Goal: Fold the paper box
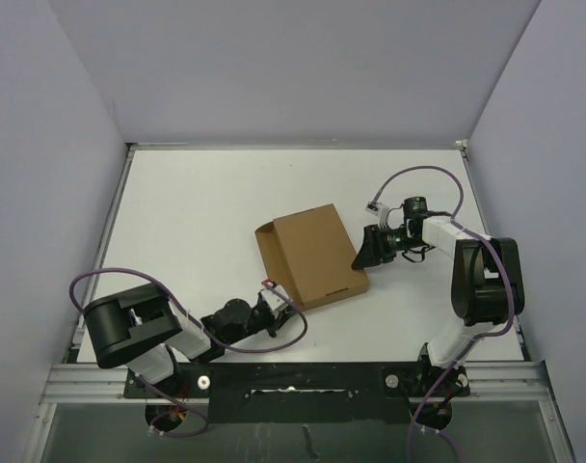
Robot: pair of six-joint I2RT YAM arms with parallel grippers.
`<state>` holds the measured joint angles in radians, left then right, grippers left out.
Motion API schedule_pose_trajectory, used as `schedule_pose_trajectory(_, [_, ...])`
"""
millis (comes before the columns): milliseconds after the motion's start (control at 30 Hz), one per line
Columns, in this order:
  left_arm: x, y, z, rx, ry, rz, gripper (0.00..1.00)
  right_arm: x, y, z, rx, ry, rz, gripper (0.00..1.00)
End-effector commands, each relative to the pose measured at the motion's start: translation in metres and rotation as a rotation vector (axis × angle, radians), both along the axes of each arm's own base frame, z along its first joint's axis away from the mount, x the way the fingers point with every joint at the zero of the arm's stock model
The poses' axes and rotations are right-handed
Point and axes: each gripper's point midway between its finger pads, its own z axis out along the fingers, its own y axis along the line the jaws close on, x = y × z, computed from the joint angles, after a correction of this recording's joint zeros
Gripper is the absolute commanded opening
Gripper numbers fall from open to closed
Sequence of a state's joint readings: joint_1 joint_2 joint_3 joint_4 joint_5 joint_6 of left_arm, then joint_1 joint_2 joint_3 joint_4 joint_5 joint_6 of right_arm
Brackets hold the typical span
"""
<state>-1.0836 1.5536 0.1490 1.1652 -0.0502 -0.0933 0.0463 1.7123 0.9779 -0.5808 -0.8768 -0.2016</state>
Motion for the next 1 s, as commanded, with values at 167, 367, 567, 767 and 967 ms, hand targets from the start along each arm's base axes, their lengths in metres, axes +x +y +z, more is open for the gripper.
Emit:
schedule_pose_trajectory(167, [0.008,0.003,0.006,-0.034,-0.020,0.038,0.00,0.014,-0.024,-0.025,-0.168,-0.055,-0.008,0.42])
schedule_pose_trajectory(367, [0.008,0.006,0.006,-0.034,-0.026,0.039,0.00,0.014,-0.024,-0.026,-0.169,-0.056,-0.006,0.42])
schedule_pose_trajectory(567, [0.007,0.004,0.007,-0.037,-0.033,0.028,0.00,0.014,-0.024,-0.026,-0.171,-0.056,-0.004,0.42])
schedule_pose_trajectory(767, [0.004,-0.004,0.010,-0.039,-0.044,-0.016,0.00,0.013,-0.023,-0.026,-0.169,-0.055,-0.003,0.42])
schedule_pose_trajectory(967, [0.003,-0.010,0.011,-0.027,-0.062,-0.048,0.00,0.013,-0.023,-0.025,-0.168,-0.055,-0.002,0.42])
